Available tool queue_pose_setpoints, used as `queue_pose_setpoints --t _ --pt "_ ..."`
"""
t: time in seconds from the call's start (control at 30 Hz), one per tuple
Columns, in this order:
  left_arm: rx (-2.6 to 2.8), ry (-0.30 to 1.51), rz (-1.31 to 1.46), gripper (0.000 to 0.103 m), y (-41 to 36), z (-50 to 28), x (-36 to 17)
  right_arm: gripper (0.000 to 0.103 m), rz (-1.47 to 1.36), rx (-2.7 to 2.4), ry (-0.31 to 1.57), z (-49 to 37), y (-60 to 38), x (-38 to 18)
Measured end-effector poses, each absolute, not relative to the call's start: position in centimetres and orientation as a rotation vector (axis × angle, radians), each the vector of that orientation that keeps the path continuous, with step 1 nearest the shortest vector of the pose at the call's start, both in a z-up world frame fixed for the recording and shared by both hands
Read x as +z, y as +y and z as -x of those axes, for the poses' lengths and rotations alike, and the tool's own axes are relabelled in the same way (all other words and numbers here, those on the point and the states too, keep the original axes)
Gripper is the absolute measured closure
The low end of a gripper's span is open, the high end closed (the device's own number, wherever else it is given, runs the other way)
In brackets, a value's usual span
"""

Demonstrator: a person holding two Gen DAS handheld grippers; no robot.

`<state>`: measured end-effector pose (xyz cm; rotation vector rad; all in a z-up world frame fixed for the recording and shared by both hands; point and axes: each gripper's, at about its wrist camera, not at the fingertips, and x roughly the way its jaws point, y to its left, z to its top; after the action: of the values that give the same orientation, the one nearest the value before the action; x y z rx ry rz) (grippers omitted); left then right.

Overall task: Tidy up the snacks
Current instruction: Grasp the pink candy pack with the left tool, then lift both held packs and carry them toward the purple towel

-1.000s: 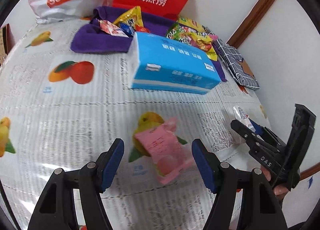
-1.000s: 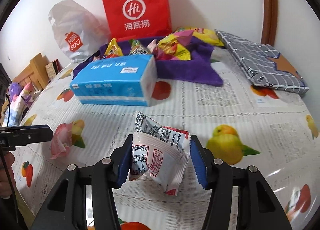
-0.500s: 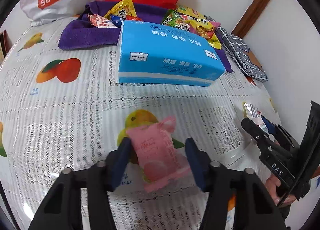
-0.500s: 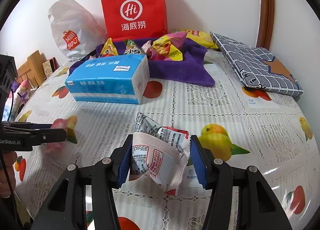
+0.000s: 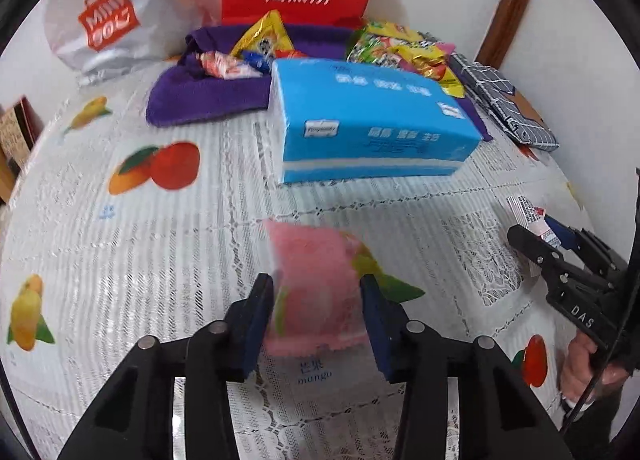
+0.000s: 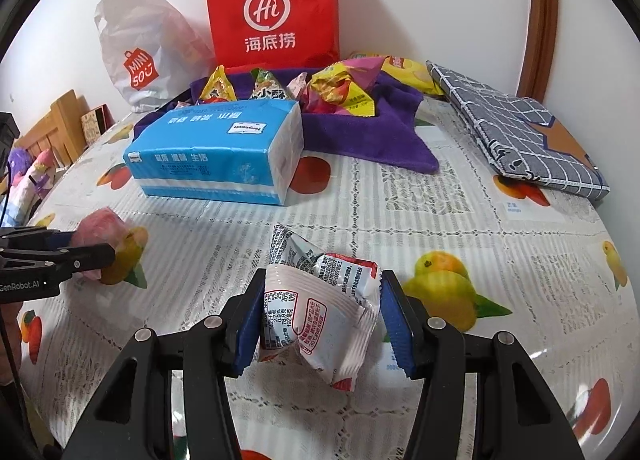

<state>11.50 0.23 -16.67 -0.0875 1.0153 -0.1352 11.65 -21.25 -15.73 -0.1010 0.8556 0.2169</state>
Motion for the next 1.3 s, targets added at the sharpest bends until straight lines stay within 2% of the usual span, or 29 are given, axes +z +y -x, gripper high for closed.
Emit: queue_pose_setpoints --t 0.53,0.63,0.87,1.3 --pt "-0.126 0.972 0.026 0.058 -0.4 -13.5 -16.9 0.049 0.131 0.212 0.882 -12.2 -20.4 -16.3" --pt "-0.099 0.94 -0.031 0.067 -0.9 -13.4 -17.1 0.049 0.131 0.21 0.89 -12.4 -20.4 -16.5" --pt "-0.092 0.878 -0.052 0.068 -0.8 -12.6 -17.4 0.048 0.136 0.201 0.904 -13.2 -20.2 -16.8" --pt "-0.083 0.875 -0.05 0.067 -0.8 -12.7 -17.4 0.049 0.127 0.219 0.929 -15.2 -19.0 -17.3"
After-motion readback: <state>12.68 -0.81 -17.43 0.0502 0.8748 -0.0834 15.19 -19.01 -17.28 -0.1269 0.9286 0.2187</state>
